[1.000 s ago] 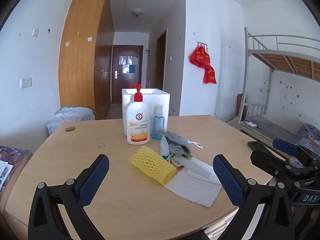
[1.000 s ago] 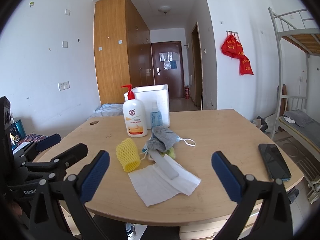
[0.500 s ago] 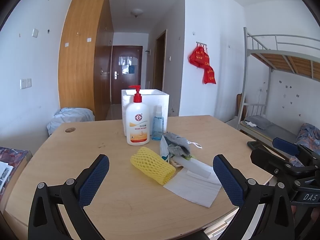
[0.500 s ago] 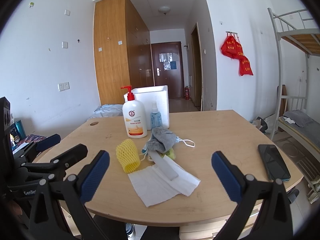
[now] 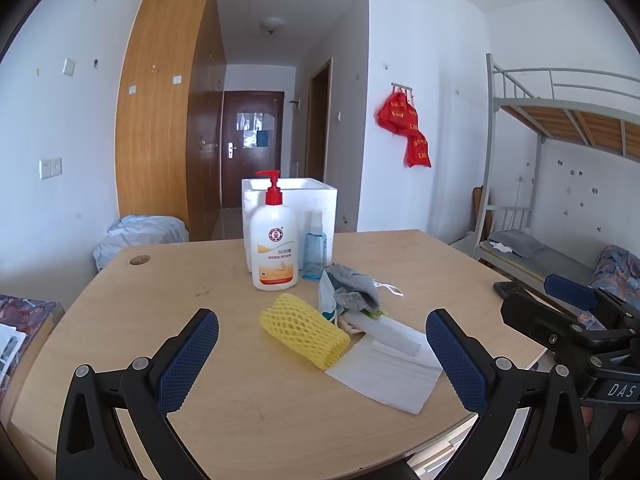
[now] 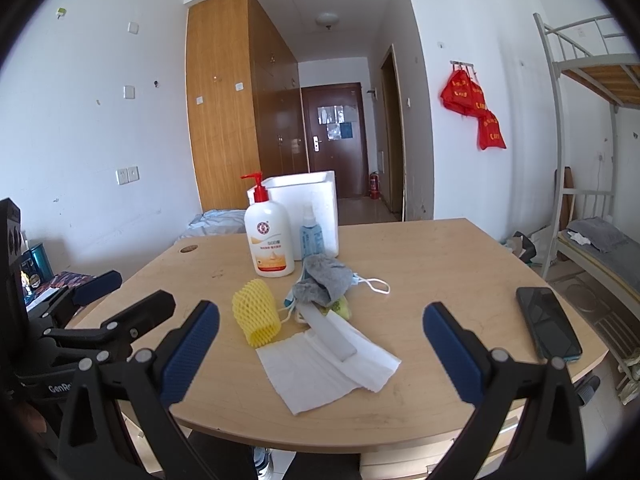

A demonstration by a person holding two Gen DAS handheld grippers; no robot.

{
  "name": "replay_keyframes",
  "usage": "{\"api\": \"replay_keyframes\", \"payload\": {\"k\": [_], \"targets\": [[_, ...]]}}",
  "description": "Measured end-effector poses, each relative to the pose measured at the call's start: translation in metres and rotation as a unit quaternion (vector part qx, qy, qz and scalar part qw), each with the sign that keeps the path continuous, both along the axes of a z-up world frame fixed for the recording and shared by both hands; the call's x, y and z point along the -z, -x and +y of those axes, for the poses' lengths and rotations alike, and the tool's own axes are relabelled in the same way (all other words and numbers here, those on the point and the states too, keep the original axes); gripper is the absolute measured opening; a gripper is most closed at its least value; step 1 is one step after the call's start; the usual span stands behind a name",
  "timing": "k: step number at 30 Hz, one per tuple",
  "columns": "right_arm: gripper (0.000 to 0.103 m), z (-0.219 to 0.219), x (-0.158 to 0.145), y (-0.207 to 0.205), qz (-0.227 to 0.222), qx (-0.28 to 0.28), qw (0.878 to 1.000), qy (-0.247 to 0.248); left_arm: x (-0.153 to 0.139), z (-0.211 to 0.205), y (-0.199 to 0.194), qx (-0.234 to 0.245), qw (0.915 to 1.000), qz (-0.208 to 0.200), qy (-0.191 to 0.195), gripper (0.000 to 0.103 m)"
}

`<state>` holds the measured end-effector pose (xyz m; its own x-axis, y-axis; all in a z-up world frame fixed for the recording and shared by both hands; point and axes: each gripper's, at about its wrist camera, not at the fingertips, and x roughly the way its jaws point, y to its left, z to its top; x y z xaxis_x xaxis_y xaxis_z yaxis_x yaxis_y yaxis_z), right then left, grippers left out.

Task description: Organize soft objects

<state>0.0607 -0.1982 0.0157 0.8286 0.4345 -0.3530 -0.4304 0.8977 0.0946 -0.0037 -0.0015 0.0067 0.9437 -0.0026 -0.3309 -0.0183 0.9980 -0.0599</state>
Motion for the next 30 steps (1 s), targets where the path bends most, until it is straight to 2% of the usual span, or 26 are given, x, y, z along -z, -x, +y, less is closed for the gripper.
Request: {"api": "replay_keyframes", "payload": {"k": [20, 30], "targets": [[0.103, -0.001, 0.004, -0.006, 0.006, -0.003, 1.0, -0.003, 0.001, 0.003, -0.005, -0.001, 1.0, 0.006, 0.0, 0.103], [0.103, -0.001, 0.014, -0.029, 0.028, -0.004, 1.0, -0.003, 0.012, 0.006, -0.028, -0.002, 0.9996, 0.028, 0.001, 0.103]]}}
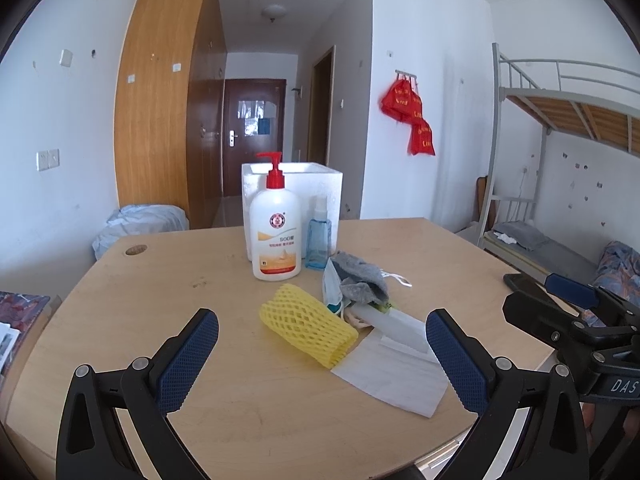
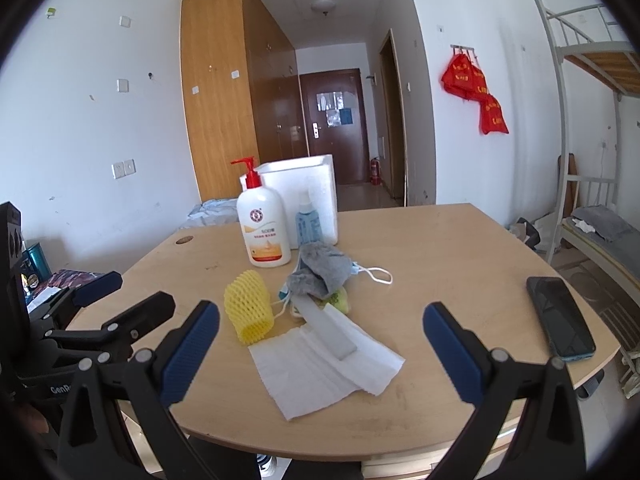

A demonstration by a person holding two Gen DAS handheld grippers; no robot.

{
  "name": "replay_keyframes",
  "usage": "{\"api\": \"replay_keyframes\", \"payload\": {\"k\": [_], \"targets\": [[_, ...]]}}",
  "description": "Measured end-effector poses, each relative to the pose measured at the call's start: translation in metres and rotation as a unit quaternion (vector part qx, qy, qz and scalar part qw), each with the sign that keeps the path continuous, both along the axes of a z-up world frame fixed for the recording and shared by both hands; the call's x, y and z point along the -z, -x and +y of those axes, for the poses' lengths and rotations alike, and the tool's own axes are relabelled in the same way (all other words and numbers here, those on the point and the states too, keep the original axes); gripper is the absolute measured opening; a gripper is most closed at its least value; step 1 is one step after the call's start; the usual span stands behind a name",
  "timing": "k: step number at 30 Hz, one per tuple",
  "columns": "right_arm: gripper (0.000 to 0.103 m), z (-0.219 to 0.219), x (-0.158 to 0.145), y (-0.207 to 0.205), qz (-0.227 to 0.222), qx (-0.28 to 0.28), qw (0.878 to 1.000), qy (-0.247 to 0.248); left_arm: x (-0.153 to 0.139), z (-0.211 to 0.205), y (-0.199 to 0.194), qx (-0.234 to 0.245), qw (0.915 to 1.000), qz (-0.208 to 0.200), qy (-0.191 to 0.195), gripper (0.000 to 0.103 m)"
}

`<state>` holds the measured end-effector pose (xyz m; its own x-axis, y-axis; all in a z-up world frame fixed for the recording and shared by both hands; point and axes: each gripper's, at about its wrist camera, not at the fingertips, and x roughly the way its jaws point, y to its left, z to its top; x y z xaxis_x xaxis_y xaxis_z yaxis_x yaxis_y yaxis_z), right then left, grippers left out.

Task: Organize soft objects
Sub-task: 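Lower the left gripper onto the yellow foam net while the right gripper closes on the grey sock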

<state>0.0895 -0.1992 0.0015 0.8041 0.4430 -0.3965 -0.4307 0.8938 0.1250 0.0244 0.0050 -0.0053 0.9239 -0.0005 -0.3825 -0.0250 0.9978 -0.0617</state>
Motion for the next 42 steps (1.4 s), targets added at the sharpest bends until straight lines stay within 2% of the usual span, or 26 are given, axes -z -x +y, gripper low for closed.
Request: {"api": "replay_keyframes", "payload": {"k": [20, 24, 32, 36, 42], "targets": [[0.103, 0.024, 0.009, -0.082, 0.054, -0.019, 0.998, 0.032, 0.024, 0.025, -0.083, -0.008, 0.9975, 0.067, 0.022, 0.103], [0.103, 0.027, 0.008, -0.095, 0.062, -0.025, 0.997, 0.031, 0.031, 0.028, -0.098, -0.011, 0.9964, 0.082, 0.017, 0.103], [0.103, 0.034, 0.017, -0.129, 0.09, -0.025, 0.994, 0.051, 0.044, 0.034, -0.124, -0.007, 0.9929, 0.116, 0.025, 0.103], [0.103, 0.042, 0.023, -0.144, 0.106, -0.037, 0.992, 0.063, 0.051, 0.038, -0.135, -0.005, 0.9896, 0.137, 0.043, 0.103], [0.103, 0.054, 0.034, -0.163, 0.131, -0.052, 0.986, 0.084, 0.063, 0.04, -0.149, -0.004, 0.9861, 0.159, 0.047, 0.103]]}}
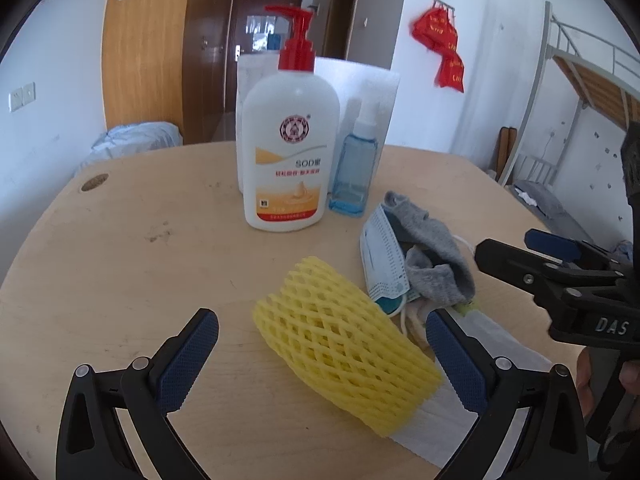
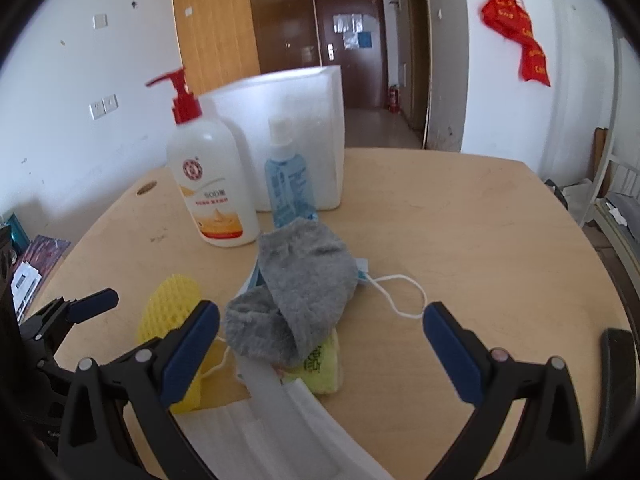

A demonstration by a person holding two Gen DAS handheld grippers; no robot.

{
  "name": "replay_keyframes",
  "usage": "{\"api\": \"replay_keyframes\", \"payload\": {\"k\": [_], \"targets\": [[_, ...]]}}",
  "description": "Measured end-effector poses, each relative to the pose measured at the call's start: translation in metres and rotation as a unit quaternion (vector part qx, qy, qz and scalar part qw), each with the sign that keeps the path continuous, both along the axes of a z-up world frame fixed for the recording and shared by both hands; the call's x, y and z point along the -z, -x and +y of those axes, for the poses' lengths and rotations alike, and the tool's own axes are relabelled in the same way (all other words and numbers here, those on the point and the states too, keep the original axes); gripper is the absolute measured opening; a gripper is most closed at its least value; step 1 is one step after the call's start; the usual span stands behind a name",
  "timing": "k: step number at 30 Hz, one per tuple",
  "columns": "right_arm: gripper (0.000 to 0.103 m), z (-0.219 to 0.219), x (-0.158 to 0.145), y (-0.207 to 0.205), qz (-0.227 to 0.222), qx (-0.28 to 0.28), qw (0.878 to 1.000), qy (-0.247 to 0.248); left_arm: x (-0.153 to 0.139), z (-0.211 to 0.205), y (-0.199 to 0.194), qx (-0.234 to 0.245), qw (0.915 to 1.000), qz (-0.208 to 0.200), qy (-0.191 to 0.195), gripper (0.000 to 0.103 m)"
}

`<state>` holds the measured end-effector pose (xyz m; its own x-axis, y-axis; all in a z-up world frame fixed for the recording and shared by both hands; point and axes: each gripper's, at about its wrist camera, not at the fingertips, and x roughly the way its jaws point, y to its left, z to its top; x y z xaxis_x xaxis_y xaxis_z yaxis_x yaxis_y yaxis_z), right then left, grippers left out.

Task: Organize soft objects
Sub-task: 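Lower the left gripper onto the yellow foam net while the right gripper closes on the grey sock, then lift the yellow foam net with the left gripper while the right gripper lifts the grey sock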

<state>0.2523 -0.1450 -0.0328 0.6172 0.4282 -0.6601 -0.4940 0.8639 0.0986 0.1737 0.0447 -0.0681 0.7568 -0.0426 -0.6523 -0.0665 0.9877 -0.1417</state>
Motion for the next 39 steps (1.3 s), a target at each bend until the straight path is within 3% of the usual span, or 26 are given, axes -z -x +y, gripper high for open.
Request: {"api": "replay_keyframes", "payload": {"k": [3, 7, 18, 21, 23, 24, 26, 33, 35, 39], "targets": [[0.102, 0.006, 0.005, -0.008, 0.011, -0.007, 1.0, 0.007, 0.005, 0.001, -0.006, 0.001, 1.0, 0.009, 0.0, 0.103], [0.092, 0.014, 0.013, -0.02, 0.032, -0.023, 0.999, 0.012, 0.01, 0.005, -0.014, 0.0, 0.9997, 0.024, 0.006, 0.103], [0.086, 0.022, 0.024, -0.034, 0.062, -0.035, 0.997, 0.012, 0.024, 0.009, -0.024, 0.005, 0.998, 0.058, 0.023, 0.098], [0.07, 0.023, 0.026, -0.035, 0.069, -0.046, 0.997, 0.008, 0.026, 0.009, -0.026, 0.007, 0.9977, 0.063, 0.026, 0.093], [0.05, 0.024, 0.027, -0.035, 0.072, -0.051, 0.996, 0.007, 0.027, 0.007, -0.027, 0.012, 0.9973, 0.067, 0.027, 0.091], [0.048, 0.024, 0.027, -0.035, 0.074, -0.052, 0.996, 0.006, 0.027, 0.006, -0.028, 0.014, 0.9972, 0.069, 0.026, 0.09], [0.04, 0.022, 0.026, -0.035, 0.077, -0.051, 0.996, -0.004, 0.027, 0.005, -0.028, 0.014, 0.9971, 0.07, 0.026, 0.085], [0.037, 0.012, 0.024, -0.033, 0.087, -0.05, 0.995, -0.023, 0.029, 0.005, -0.032, 0.019, 0.9963, 0.077, 0.033, 0.07], [0.036, 0.011, 0.024, -0.033, 0.086, -0.049, 0.995, -0.024, 0.029, 0.006, -0.031, 0.017, 0.9964, 0.076, 0.033, 0.06], [0.025, 0.01, 0.027, -0.035, 0.09, -0.047, 0.995, -0.019, 0.028, 0.006, -0.031, 0.021, 0.9962, 0.074, 0.04, 0.048]]}}
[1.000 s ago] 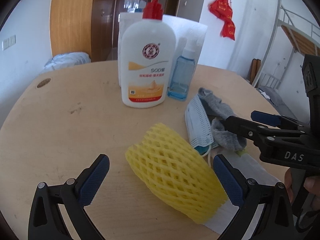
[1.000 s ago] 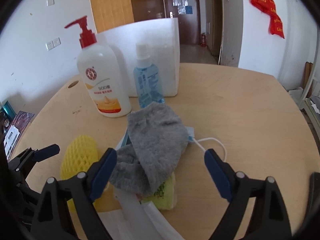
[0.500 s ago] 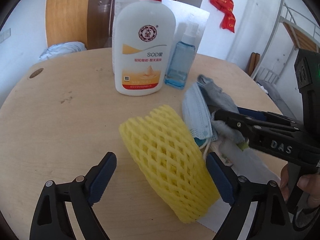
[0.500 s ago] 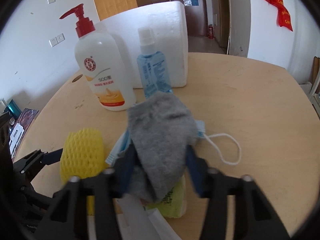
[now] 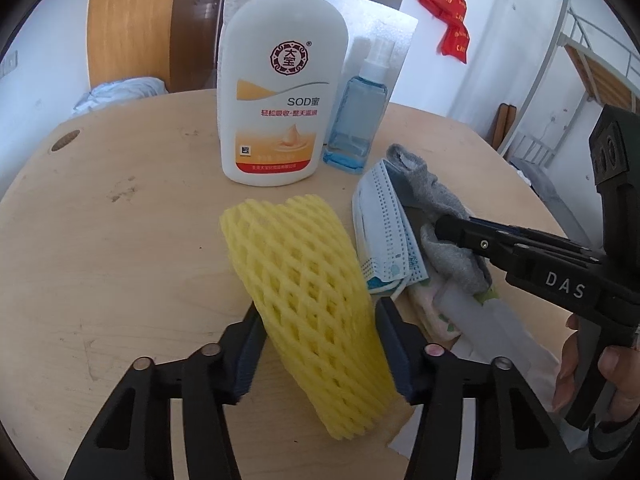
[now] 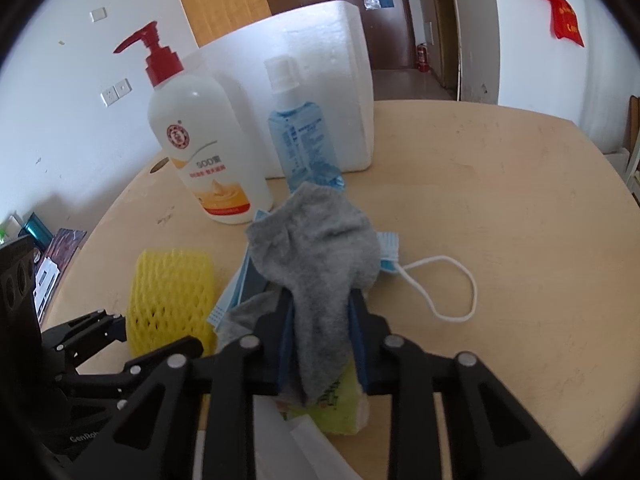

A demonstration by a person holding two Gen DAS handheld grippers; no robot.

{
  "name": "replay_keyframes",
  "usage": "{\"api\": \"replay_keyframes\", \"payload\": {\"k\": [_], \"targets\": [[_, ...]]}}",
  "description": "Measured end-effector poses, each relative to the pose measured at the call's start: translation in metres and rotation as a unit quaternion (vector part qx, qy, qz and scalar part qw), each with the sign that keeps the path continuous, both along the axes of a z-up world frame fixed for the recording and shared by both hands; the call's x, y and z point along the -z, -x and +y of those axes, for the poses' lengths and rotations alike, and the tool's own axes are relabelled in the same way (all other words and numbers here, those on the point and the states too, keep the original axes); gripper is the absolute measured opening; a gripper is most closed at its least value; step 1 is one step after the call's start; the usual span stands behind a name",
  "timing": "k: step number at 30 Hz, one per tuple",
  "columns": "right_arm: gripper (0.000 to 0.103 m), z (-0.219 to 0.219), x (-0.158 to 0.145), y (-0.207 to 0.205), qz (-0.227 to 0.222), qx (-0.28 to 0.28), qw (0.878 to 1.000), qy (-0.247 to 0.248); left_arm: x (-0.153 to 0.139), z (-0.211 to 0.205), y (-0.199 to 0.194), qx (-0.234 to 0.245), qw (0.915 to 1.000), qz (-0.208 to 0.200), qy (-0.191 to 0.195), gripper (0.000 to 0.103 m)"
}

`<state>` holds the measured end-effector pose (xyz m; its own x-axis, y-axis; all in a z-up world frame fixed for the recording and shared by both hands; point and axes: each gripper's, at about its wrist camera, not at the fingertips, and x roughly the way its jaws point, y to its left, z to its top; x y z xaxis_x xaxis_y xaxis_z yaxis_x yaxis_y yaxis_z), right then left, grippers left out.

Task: Organize soft objects
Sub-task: 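Lift the yellow foam net with the left gripper while the right gripper lifts the grey sock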

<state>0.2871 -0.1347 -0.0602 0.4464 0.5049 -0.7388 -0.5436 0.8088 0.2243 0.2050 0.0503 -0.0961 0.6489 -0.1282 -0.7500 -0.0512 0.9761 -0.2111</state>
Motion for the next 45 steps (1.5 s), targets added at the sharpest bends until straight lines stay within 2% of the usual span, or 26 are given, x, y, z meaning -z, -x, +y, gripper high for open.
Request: {"api": "replay_keyframes", "payload": {"k": [1, 3, 6, 8, 10, 18, 31, 45], "targets": [[0.022, 0.001, 0.001, 0.0, -0.001, 0.003, 1.0, 0.019, -0.001, -0.001, 0.0, 0.002, 1.0, -0.002, 0.0, 0.045], [0.022, 0.0, 0.001, 0.002, -0.006, 0.007, 1.0, 0.017, -0.002, -0.002, 0.002, 0.006, 1.0, -0.007, -0.001, 0.037], [0.022, 0.002, -0.001, 0.003, -0.02, 0.009, 0.999, 0.028, -0.003, -0.002, 0.002, 0.008, 0.9999, -0.009, 0.0, 0.02], [0.013, 0.001, -0.001, 0.004, -0.021, 0.005, 0.999, 0.024, -0.004, -0.002, 0.003, 0.009, 0.9999, -0.011, 0.003, 0.015], [0.011, 0.001, -0.002, 0.005, -0.024, 0.006, 0.999, 0.024, -0.005, -0.001, 0.004, 0.009, 0.9998, -0.016, 0.004, 0.011], [0.01, 0.001, -0.013, 0.013, -0.044, -0.001, 0.999, 0.007, -0.013, 0.003, 0.01, 0.003, 0.9994, -0.034, 0.01, 0.01], [0.01, -0.018, -0.045, 0.033, -0.081, 0.017, 0.996, -0.013, -0.033, 0.014, 0.028, -0.017, 0.9977, -0.065, -0.007, 0.01], [0.01, -0.019, -0.054, 0.064, -0.099, 0.013, 0.995, -0.01, -0.053, 0.002, 0.057, -0.023, 0.995, -0.094, -0.025, 0.01]]}}
